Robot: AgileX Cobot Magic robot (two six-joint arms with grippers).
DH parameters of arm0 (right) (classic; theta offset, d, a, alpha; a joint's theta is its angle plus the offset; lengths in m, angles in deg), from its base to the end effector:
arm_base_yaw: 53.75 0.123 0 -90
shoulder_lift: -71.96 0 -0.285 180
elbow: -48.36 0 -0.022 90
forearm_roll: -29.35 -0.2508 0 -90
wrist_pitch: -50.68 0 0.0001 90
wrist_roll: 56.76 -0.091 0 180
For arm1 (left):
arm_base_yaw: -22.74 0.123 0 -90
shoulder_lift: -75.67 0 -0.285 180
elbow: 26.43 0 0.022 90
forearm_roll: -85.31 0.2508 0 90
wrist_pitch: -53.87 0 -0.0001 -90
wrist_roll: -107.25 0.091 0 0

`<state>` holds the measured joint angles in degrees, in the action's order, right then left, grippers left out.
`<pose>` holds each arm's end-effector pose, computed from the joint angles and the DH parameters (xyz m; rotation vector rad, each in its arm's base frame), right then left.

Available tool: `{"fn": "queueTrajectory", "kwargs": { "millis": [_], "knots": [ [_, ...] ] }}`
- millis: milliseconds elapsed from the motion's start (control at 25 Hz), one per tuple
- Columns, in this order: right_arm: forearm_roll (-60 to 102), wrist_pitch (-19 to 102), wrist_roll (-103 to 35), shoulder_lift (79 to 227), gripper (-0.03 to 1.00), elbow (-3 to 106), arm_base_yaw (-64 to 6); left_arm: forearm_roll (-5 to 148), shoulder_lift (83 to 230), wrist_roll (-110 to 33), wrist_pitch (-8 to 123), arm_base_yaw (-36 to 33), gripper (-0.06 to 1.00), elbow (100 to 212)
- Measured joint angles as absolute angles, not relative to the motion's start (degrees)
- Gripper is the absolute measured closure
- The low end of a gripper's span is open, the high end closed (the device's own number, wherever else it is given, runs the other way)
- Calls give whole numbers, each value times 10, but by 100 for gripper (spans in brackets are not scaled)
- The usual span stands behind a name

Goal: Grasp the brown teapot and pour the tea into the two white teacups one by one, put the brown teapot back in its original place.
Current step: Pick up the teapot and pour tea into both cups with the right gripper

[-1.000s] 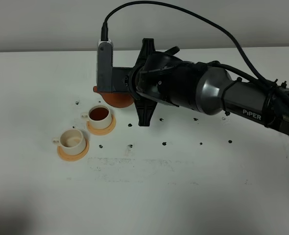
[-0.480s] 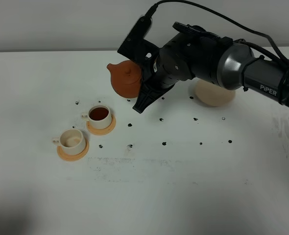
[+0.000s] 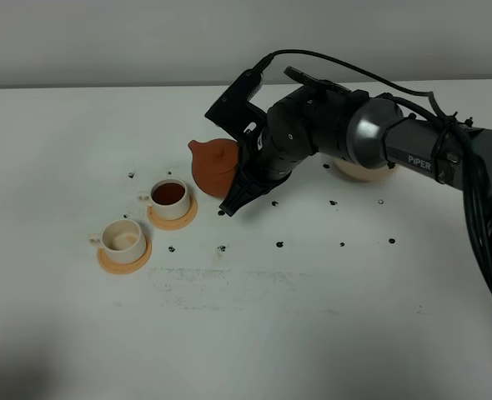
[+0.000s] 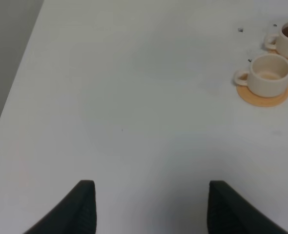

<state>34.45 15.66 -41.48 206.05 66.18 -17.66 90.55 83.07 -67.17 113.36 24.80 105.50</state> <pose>0.3879 0.2770 0.1567 -1.2134 2.3409 0.0314 -0.0065 0.0069 0.2818 0.0579 2.0076 0.1940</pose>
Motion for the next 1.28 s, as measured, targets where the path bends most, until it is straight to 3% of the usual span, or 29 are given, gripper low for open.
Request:
{"fn": "queueTrajectory", "kwargs": {
  "millis": [720, 1280],
  "knots": [
    [380, 121, -453, 2025, 88, 662, -174, 905, 831, -672, 1134, 248, 44, 1055],
    [401, 177, -479, 1890, 88, 545, -69, 905, 831, -672, 1134, 248, 44, 1055]
  ]
}}
